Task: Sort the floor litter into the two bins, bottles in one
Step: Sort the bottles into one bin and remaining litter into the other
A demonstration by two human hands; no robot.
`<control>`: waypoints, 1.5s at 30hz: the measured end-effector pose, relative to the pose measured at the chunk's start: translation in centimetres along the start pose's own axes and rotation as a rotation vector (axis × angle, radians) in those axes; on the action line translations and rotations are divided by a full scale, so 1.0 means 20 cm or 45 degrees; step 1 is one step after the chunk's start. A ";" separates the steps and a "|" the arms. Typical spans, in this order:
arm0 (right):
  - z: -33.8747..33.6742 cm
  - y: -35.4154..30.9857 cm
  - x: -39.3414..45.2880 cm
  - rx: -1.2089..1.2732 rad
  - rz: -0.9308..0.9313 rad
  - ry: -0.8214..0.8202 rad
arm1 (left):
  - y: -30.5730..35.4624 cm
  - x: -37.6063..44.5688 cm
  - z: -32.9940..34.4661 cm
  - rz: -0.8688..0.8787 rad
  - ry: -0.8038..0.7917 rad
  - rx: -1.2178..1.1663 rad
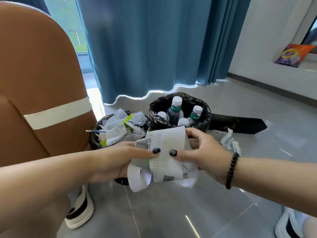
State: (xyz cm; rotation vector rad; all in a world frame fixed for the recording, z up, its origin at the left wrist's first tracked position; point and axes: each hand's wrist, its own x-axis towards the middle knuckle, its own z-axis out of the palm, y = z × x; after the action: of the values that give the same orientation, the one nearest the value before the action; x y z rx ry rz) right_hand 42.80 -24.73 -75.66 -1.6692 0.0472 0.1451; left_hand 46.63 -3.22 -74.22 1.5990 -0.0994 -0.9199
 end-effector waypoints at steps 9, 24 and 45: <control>0.18 -0.36 0.24 -0.157 -0.386 0.050 | 0.10 -0.07 -0.42 0.214 0.311 -0.328; 0.71 -0.15 0.89 -1.835 -0.595 -0.338 | -0.21 0.19 -0.66 -0.236 0.808 0.141; 0.48 -0.24 1.02 -0.864 0.082 -0.518 | 0.00 0.15 -0.49 0.103 0.925 0.243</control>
State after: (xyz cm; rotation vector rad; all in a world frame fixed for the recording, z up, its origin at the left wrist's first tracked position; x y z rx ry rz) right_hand 62.99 -13.52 -74.40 -2.2796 -0.2853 0.5990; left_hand 54.46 2.95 -76.06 2.0014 0.2623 -0.2312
